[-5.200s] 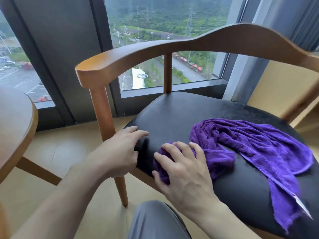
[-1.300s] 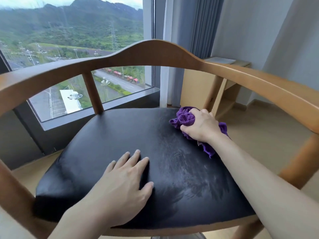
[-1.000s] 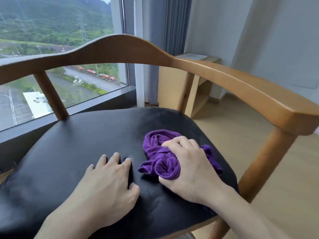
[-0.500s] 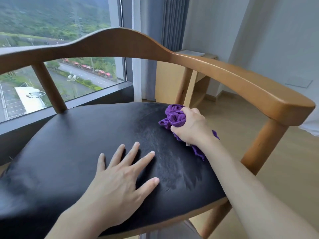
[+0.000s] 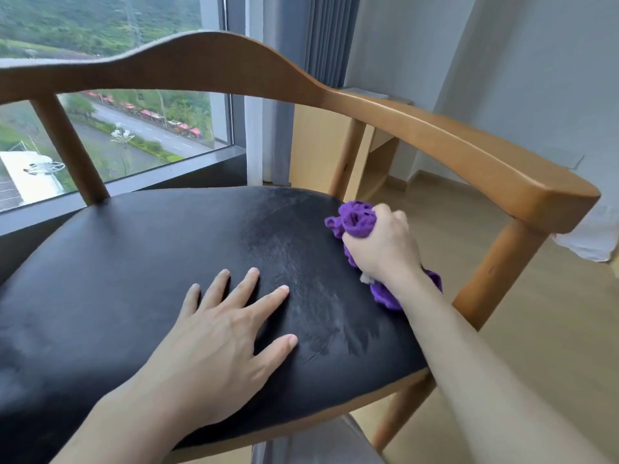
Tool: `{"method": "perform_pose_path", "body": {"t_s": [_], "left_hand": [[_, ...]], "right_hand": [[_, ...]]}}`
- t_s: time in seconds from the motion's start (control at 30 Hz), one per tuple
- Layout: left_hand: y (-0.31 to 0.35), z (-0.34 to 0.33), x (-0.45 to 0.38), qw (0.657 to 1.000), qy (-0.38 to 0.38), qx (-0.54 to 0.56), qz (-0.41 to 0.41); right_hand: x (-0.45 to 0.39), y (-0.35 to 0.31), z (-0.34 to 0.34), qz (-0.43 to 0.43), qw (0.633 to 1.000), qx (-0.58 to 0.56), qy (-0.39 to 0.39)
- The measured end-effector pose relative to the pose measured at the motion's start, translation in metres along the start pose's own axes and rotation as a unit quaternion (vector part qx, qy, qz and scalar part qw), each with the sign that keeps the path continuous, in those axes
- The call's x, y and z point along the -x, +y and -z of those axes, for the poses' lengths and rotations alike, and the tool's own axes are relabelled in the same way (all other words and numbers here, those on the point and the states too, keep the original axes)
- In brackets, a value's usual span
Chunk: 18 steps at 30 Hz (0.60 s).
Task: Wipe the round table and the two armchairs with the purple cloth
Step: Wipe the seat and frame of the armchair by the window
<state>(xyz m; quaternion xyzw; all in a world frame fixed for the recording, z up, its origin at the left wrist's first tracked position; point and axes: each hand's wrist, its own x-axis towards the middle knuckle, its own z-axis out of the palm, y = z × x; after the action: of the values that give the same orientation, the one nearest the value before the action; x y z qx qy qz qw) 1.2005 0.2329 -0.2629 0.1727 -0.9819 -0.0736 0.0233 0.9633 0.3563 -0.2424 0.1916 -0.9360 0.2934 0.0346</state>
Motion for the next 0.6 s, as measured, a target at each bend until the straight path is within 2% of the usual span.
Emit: {"method": "perform_pose_path", "body": {"t_s": [0.1, 0.27, 0.53, 0.6], "left_hand": [[-0.001, 0.0, -0.001, 1.0, 0.001, -0.003, 0.002], [-0.001, 0.002, -0.001, 1.0, 0.003, 0.016, 0.001], [0.002, 0.003, -0.004, 0.999, -0.024, 0.039, 0.014], [0.002, 0.003, -0.005, 0.998, -0.033, 0.05, 0.017]], "right_hand": [[-0.011, -0.005, -0.007, -0.023, 1.0, 0.005, 0.001], [0.043, 0.017, 0.003, -0.003, 0.999, 0.048, 0.027], [0.091, 0.015, 0.023, 0.044, 0.997, 0.044, 0.036], [0.114, 0.013, 0.02, 0.077, 0.994, 0.036, 0.073]]}}
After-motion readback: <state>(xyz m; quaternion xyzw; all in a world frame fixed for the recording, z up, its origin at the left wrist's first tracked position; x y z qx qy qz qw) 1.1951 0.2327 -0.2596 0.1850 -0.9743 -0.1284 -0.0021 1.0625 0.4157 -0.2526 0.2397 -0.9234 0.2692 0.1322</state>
